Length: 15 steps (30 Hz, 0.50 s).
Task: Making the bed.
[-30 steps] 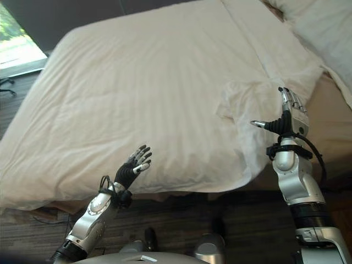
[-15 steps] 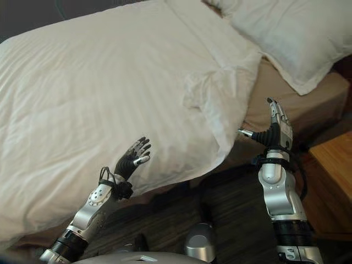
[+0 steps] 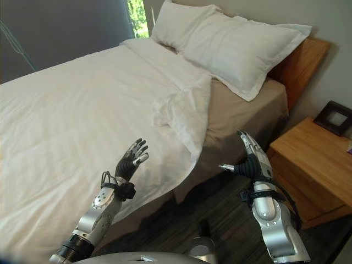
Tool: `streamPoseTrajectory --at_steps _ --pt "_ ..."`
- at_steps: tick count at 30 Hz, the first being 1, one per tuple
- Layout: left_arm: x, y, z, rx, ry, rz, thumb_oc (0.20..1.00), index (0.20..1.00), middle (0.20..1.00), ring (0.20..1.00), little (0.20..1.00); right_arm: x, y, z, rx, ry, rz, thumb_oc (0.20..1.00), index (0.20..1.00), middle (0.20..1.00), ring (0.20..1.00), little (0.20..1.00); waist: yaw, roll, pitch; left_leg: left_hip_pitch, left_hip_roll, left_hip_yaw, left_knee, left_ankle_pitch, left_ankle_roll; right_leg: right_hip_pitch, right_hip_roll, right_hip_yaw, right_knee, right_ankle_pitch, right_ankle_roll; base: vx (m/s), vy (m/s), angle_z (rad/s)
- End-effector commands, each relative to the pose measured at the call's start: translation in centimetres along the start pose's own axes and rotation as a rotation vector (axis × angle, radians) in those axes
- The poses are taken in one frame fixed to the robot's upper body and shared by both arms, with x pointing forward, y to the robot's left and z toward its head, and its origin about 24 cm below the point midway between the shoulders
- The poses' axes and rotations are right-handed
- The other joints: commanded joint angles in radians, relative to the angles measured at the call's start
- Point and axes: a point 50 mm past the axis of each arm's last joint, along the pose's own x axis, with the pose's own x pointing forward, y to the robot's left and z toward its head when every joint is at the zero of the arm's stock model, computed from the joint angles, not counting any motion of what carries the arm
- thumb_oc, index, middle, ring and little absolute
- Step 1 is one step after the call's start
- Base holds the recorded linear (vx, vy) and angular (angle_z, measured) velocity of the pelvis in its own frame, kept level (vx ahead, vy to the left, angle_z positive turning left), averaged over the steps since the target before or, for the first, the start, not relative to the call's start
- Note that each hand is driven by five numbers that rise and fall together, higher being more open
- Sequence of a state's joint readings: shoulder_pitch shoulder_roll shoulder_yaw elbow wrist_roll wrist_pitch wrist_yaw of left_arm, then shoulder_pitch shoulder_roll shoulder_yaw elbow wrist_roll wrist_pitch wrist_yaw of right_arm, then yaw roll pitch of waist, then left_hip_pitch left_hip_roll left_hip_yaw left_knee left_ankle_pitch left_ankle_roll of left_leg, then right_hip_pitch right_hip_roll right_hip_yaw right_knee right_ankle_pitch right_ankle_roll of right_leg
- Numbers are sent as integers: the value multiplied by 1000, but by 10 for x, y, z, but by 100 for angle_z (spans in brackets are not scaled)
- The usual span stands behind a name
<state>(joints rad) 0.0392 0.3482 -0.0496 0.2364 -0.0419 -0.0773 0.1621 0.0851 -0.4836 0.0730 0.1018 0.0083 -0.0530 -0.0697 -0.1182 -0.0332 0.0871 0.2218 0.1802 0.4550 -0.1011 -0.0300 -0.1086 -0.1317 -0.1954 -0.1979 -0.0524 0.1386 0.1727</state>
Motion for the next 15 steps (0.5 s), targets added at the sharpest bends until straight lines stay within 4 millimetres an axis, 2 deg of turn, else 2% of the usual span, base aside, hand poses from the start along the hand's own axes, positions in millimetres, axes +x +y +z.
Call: streamPoseTrajectory --at_steps 1,4,5,9,10,11,12,13,15 --pt "-2 92 5 274 -12 224 1000 1000 1000 1000 1000 15 -2 13 150 -61 -41 1000 1000 1000 1000 1000 25 -74 59 -22 -15 -37 14 -78 27 186 -39 -85 107 -137 -10 -92 64 -29" --pt "-1 89 10 267 -33 194 1000 1000 1000 1000 1000 13 -5 10 168 -47 -69 1000 1000 1000 1000 1000 21 -83 45 -37 -17 -26 14 -75 23 194 -55 -75 68 -90 6 -68 45 -2" --pt "0 83 14 247 -58 151 1000 1000 1000 1000 1000 9 -8 6 178 -30 -91 1000 1000 1000 1000 1000 10 -87 41 -38 -22 -23 14 -77 26 194 -58 -51 63 -64 13 -29 26 -4" --pt "4 68 21 189 -99 89 1000 1000 1000 1000 1000 -2 -14 -1 172 -18 -119 1000 1000 1000 1000 1000 -29 -75 37 -30 -22 -6 14 -73 28 183 -60 -43 70 -60 12 -25 14 -16" --pt "6 63 24 169 -117 81 1000 1000 1000 1000 1000 -2 -13 0 171 -24 -116 1000 1000 1000 1000 1000 -33 -68 41 -18 -17 16 14 -75 26 182 -70 -77 82 -56 14 -66 -49 -15" --pt "6 61 28 154 -134 86 1000 1000 1000 1000 1000 1 -13 4 164 -41 -115 1000 1000 1000 1000 1000 -28 -60 44 -10 -10 46 14 -71 23 174 -91 -143 100 -45 12 -98 -105 -42" --pt "5 57 33 120 -161 87 1000 1000 1000 1000 1000 8 -10 15 153 -84 -102 1000 1000 1000 1000 1000 -3 -40 43 8 12 99 14 -80 16 173 -143 -309 140 -44 10 -77 -91 -106" --pt "6 56 33 118 -162 88 1000 1000 1000 1000 1000 9 -10 15 151 -85 -102 1000 1000 1000 1000 1000 -4 -37 47 12 14 99 14 -83 15 175 -142 -310 143 -47 11 -94 -87 -141" --pt "6 45 40 58 -202 54 1000 1000 1000 1000 1000 14 -4 22 156 -112 -85 1000 1000 1000 1000 1000 -1 -29 36 19 34 182 22 -58 10 175 -190 -467 180 -53 -20 -112 -148 -125"
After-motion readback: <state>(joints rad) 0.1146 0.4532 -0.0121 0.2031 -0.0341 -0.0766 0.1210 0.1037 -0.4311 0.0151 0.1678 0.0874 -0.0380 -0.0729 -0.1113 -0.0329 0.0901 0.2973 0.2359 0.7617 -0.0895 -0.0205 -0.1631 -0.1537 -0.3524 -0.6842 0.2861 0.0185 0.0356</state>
